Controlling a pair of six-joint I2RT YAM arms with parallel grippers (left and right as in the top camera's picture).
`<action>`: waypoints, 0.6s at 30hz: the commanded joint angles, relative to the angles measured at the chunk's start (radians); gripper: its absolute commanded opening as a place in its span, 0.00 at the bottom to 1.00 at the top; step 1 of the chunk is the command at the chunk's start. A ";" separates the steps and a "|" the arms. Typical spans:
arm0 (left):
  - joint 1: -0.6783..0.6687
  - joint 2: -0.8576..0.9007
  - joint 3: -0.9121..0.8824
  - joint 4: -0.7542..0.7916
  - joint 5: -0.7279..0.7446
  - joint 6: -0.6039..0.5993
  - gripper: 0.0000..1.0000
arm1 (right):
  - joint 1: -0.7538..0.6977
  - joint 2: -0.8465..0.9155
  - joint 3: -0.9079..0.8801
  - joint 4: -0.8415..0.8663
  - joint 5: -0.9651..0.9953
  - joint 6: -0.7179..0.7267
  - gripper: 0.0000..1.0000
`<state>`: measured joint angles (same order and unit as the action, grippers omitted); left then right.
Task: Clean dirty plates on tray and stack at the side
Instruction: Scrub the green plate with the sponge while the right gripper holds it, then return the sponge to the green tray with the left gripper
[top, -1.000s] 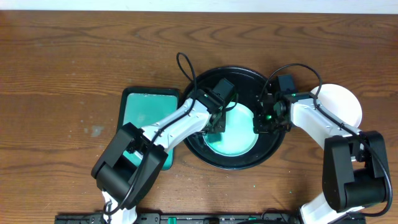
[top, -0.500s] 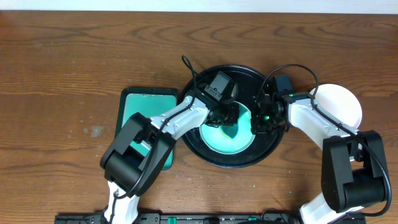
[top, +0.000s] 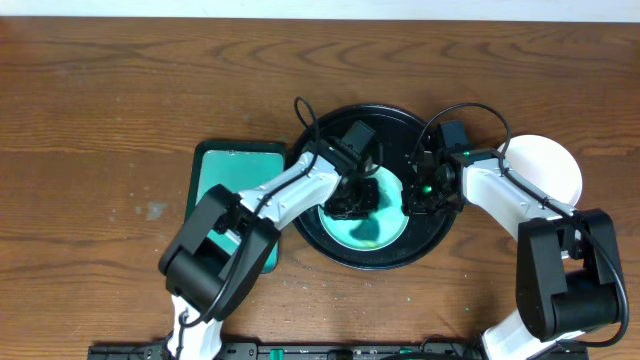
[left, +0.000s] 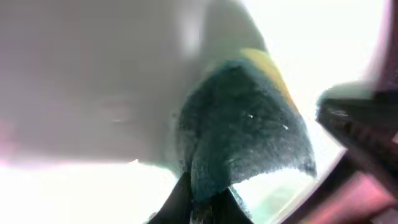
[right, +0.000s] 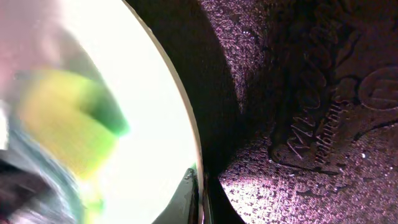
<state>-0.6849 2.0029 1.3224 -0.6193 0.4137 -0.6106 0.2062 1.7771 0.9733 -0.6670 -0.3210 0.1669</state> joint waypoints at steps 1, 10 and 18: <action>0.034 -0.071 -0.044 -0.069 -0.459 0.010 0.07 | 0.004 0.027 -0.013 -0.010 0.043 -0.026 0.01; 0.101 -0.421 -0.029 -0.220 -0.449 0.113 0.07 | 0.004 0.027 -0.013 -0.022 0.044 -0.026 0.01; 0.367 -0.494 -0.171 -0.357 -0.676 0.143 0.07 | 0.004 0.027 -0.012 0.047 0.059 0.043 0.01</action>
<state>-0.4141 1.4681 1.2556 -1.0111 -0.2512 -0.4915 0.2062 1.7775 0.9718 -0.6491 -0.3191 0.1761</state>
